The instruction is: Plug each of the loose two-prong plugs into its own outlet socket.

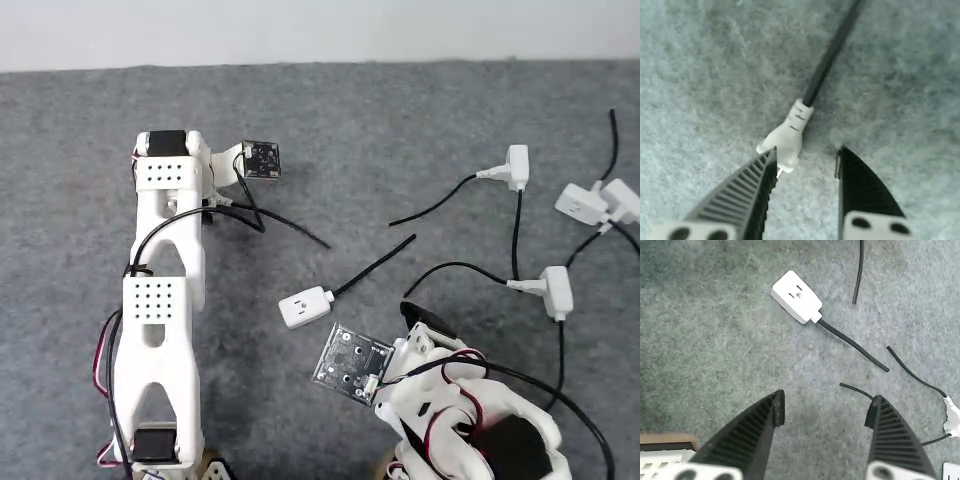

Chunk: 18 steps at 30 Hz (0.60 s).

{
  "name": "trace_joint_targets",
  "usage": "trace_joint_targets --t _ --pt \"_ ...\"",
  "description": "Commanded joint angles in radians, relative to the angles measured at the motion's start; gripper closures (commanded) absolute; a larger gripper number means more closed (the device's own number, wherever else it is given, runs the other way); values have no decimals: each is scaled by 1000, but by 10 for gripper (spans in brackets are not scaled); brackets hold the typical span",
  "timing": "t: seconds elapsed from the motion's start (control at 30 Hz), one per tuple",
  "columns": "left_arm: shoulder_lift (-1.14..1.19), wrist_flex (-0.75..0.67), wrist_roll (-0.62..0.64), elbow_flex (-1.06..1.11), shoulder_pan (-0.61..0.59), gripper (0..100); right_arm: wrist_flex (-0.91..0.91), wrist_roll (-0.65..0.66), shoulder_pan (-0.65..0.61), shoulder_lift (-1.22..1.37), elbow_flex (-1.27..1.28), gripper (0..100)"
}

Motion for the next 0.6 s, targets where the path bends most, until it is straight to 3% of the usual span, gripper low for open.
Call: trace_joint_targets --t 0.0,0.23,0.57 --pt "20 -26 34 -81 25 767 -12 5 -2 -5 -6 731" --pt "21 37 29 -191 66 725 -12 5 -2 -5 -6 731" --pt "114 3 -12 -165 66 724 -12 5 1 -5 -3 731"
